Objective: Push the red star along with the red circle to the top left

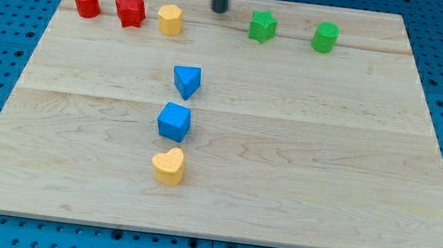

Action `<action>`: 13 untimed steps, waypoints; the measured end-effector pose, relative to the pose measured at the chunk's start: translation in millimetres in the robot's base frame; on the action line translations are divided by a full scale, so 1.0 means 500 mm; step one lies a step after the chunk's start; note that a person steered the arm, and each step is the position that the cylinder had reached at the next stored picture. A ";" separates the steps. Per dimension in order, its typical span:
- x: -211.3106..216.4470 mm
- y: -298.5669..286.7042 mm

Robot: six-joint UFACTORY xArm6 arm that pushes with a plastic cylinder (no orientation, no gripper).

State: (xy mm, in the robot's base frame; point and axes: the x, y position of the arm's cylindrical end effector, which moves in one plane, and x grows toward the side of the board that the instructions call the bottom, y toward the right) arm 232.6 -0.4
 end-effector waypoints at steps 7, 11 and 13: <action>0.092 -0.303; -0.038 -0.406; -0.026 -0.539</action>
